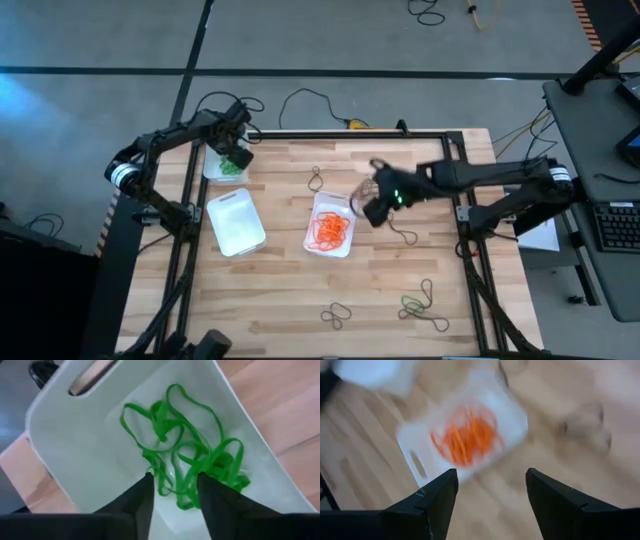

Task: Sort rubber bands into baskets
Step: Put the green rubber band into the top white bin

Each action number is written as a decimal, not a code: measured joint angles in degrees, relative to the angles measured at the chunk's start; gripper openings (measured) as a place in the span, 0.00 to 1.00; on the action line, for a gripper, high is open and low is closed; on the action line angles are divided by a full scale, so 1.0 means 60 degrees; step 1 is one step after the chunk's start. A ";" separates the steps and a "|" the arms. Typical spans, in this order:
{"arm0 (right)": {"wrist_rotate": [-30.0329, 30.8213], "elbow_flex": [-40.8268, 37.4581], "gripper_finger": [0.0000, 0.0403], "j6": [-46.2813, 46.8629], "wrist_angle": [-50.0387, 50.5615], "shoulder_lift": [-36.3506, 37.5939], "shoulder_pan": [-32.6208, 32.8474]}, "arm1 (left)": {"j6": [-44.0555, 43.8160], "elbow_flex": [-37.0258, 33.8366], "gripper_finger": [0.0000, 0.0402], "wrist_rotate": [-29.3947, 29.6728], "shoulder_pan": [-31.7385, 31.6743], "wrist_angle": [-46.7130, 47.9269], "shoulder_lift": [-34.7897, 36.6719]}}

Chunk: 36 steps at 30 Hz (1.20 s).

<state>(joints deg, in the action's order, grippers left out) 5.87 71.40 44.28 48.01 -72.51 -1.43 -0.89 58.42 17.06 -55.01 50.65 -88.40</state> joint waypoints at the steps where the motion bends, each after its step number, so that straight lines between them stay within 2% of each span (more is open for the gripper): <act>1: -0.0010 -0.0166 0.56 0.0498 0.0228 0.0000 0.0224 | 0.0137 0.0078 0.35 0.0004 -0.0005 0.0090 0.0006; 5: -0.0019 -0.0849 0.56 0.2812 0.0914 0.0000 0.1204 | 0.0656 0.0545 0.40 -0.0011 0.0016 0.0816 0.0109; 9: -0.0317 -0.1438 0.56 0.5215 0.0826 -0.0004 0.2354 | 0.0789 0.0995 0.40 -0.0021 0.0009 0.1348 0.0507; 11: -0.0364 -0.1659 0.56 0.6415 0.0592 -0.0004 0.3016 | 0.0813 0.1097 0.39 -0.0380 0.0009 0.1400 0.0918; 13: -0.0127 -0.1838 0.56 0.7878 0.0555 -0.0004 0.3747 | 0.0817 0.1103 0.38 -0.1103 0.0012 0.1370 0.1442; 16: -0.0102 -0.2120 0.56 1.0023 0.0217 -0.0233 0.4801 | 0.0856 0.0933 0.36 -0.2842 0.0016 0.0867 0.2385; 21: -0.2094 -0.2306 0.56 1.2378 -0.0695 -0.1274 0.5981 | 0.0804 0.0053 0.34 -0.6529 0.0105 -0.0972 0.3936; 24: -0.2768 -0.2237 0.56 1.2928 -0.0684 -0.1994 0.6298 | 0.0578 -0.0623 0.33 -0.8179 0.0235 -0.2181 0.4664; 27: -0.2809 -0.2070 0.56 1.2704 -0.0875 -0.2517 0.6386 | 0.0242 -0.1205 0.33 -0.9039 0.0657 -0.3142 0.5315; 30: -0.2807 -0.1905 0.56 1.2201 -0.1087 -0.3107 0.6271 | -0.0063 -0.1592 0.32 -0.8883 0.1411 -0.3788 0.5861; 36: -0.2885 -0.1798 0.56 1.1114 -0.1038 -0.4333 0.6023 | -0.0269 -0.1750 0.31 -0.7673 0.2815 -0.3973 0.6134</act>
<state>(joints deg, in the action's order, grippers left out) -11.44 60.61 110.97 41.78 -98.51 34.71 -2.50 47.92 -28.98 -38.12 26.82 -51.59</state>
